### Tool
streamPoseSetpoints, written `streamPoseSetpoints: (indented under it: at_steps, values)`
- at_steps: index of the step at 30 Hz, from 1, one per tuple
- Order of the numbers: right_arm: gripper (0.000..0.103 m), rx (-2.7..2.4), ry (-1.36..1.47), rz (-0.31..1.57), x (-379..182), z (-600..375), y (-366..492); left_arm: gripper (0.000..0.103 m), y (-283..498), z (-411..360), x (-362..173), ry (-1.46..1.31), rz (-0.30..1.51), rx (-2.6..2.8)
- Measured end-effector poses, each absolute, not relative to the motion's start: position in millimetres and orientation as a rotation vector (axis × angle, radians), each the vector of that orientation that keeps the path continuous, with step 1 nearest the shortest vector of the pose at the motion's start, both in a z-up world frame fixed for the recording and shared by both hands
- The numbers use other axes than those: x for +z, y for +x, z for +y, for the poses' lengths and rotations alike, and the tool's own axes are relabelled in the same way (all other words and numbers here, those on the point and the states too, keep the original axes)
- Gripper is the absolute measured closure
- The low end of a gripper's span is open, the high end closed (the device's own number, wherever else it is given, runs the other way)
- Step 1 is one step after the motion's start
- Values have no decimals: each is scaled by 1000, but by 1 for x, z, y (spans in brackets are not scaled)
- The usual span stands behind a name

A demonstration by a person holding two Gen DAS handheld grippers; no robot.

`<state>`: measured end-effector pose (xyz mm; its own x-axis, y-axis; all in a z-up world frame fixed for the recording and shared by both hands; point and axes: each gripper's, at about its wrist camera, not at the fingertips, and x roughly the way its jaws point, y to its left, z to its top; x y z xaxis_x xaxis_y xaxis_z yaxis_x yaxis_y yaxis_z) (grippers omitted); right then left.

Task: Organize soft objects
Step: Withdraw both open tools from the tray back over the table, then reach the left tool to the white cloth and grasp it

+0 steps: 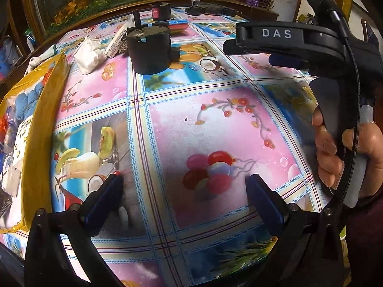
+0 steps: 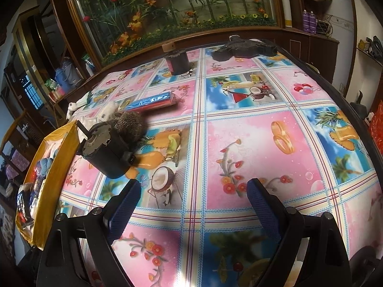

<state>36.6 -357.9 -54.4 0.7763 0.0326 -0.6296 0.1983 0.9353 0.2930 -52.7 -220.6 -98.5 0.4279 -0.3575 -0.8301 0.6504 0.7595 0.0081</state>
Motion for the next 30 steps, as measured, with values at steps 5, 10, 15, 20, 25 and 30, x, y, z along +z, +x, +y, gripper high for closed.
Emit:
streamPoseSetpoints:
  at_steps: [5, 10, 15, 20, 25, 30]
  values:
    - [13, -101, 341, 695, -57, -356, 40, 0, -56, -219, -99, 356, 913, -651]
    - [13, -113, 333, 710, -59, -355, 44, 0, -57, -217, -99, 345, 911, -641]
    - [13, -113, 343, 747, -65, -357, 49, 0, -58, -216, -99, 349, 910, -650]
    - [8, -129, 343, 754, -66, -357, 53, 0, -60, -213, -100, 349, 898, -663]
    - [1, -126, 324, 766, -68, -354, 57, 0, -61, -212, -100, 355, 895, -675]
    - [1, -136, 305, 776, -69, -351, 59, 0, -61, -208, -98, 354, 915, -693]
